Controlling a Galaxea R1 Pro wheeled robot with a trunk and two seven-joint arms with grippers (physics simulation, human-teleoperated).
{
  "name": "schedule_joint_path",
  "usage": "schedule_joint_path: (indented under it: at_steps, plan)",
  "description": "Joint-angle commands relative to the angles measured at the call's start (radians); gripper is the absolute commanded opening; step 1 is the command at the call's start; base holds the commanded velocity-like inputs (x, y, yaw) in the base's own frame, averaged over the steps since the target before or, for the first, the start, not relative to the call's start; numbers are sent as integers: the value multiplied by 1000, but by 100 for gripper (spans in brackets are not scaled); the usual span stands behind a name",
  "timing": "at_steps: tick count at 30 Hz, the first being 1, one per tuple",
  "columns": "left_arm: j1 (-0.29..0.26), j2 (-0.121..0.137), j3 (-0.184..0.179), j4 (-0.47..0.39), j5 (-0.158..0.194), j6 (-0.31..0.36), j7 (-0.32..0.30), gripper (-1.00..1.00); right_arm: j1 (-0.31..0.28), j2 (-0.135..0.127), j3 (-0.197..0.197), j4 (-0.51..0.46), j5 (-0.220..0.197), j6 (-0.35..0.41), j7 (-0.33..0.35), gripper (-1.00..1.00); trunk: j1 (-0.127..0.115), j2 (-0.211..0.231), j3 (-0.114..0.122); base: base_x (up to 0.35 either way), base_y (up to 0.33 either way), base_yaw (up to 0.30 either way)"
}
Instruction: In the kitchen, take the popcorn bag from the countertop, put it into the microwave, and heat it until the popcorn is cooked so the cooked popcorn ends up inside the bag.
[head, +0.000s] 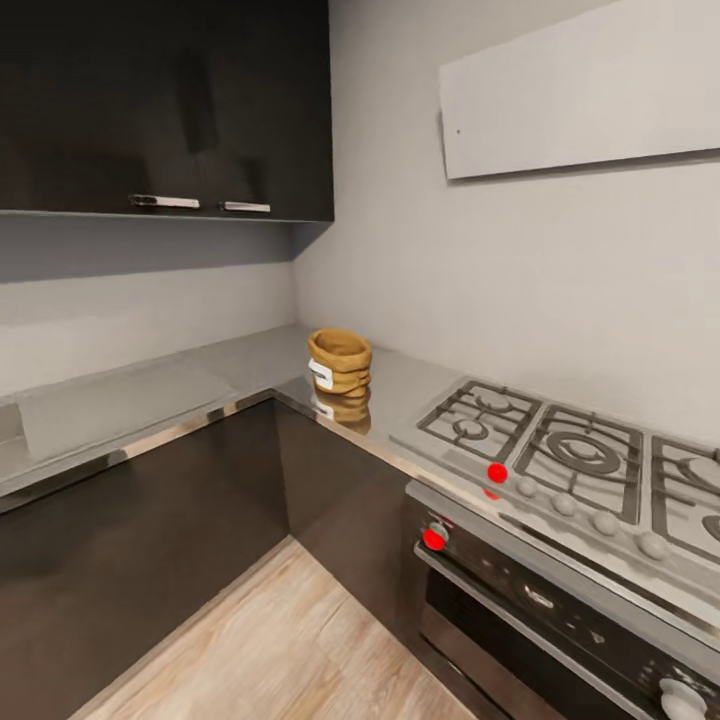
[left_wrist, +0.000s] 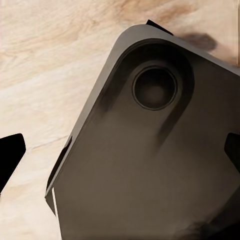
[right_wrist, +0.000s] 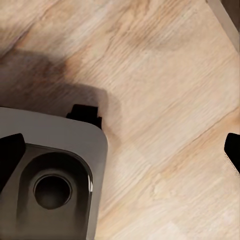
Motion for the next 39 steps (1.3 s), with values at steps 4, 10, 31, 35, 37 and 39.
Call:
schedule_joint_path:
  at_steps: [4,10,31,35,37,39]
  plan:
    - [0,0,3,-1,-1,-2,3,100,-1,-1,-8,3,5,-6,1,100,1,0,-1,324,97,0]
    - [0,-1,3,-1,-1,-2,3,100,-1,-1,-8,3,8,-5,3,100,1,0,-1,324,19,0]
    - [0,-1,8,-4,-1,-17,3,100,-1,4,-8,3,14,-2,3,100,1,0,-1,158,0,72]
    - [0,-1,8,-4,0,-17,3,100,-1,4,-8,3,14,-2,3,100,1,0,-1,0,0,268]
    - [0,-1,8,-4,1,-17,3,100,-1,4,-8,3,14,-2,3,100,1,0,-1,0,0,269]
    - [0,-1,8,-5,1,-17,3,100,-1,4,-8,3,14,-2,3,100,1,0,-1,0,0,269]
